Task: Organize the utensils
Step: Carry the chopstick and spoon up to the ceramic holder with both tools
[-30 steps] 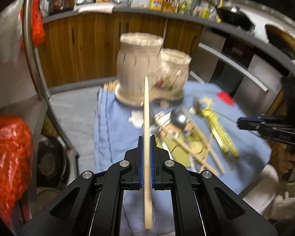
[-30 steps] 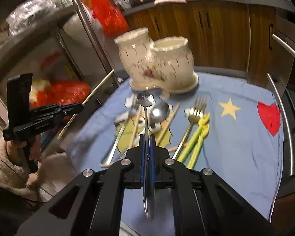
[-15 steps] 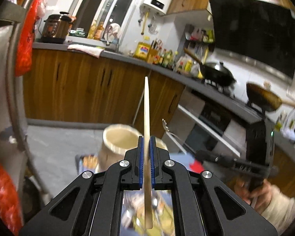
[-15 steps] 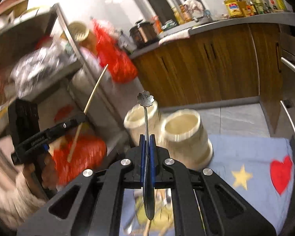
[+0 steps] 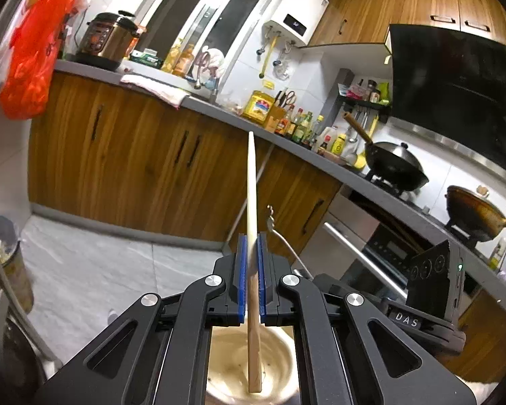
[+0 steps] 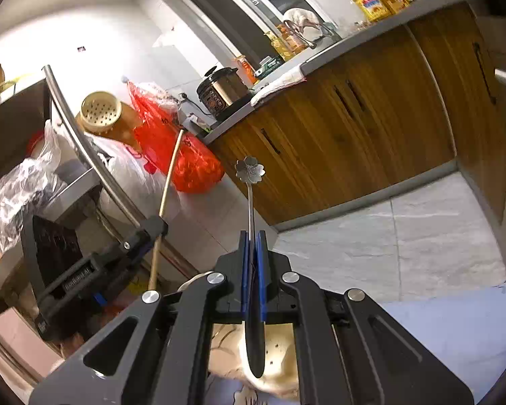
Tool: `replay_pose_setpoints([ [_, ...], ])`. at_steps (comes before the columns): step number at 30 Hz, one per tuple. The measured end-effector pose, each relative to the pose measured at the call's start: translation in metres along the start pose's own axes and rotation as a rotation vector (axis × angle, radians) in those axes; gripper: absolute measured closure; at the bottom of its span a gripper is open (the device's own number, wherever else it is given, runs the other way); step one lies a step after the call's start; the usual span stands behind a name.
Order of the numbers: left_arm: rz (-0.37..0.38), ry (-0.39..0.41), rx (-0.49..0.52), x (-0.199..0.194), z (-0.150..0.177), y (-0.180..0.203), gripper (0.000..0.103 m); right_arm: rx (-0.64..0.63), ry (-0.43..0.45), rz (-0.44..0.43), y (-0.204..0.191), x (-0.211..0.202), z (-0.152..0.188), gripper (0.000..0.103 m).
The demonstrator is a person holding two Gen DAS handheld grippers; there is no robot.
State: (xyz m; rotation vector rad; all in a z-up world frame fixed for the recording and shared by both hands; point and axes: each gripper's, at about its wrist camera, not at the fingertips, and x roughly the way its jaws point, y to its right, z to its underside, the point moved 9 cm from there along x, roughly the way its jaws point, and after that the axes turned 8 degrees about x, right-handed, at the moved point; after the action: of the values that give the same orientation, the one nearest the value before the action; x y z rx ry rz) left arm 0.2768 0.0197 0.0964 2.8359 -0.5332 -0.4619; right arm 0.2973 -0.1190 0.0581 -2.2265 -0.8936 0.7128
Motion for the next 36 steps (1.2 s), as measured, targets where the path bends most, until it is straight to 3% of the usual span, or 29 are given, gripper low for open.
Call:
replay_pose_setpoints([
  [10, -0.003, 0.011, 0.060, 0.008, 0.025, 0.002, 0.097, -0.018, 0.040, -0.007, 0.020, 0.016, 0.012, 0.098],
  [23, 0.003, -0.002, 0.047, 0.004, 0.034, -0.001, 0.097, -0.206, 0.079, 0.138, 0.012, 0.015, 0.036, 0.098],
  [36, -0.024, -0.048, 0.117, 0.007, 0.041, 0.000, 0.097, -0.283, 0.039, 0.178, 0.011, 0.005, 0.045, 0.098],
])
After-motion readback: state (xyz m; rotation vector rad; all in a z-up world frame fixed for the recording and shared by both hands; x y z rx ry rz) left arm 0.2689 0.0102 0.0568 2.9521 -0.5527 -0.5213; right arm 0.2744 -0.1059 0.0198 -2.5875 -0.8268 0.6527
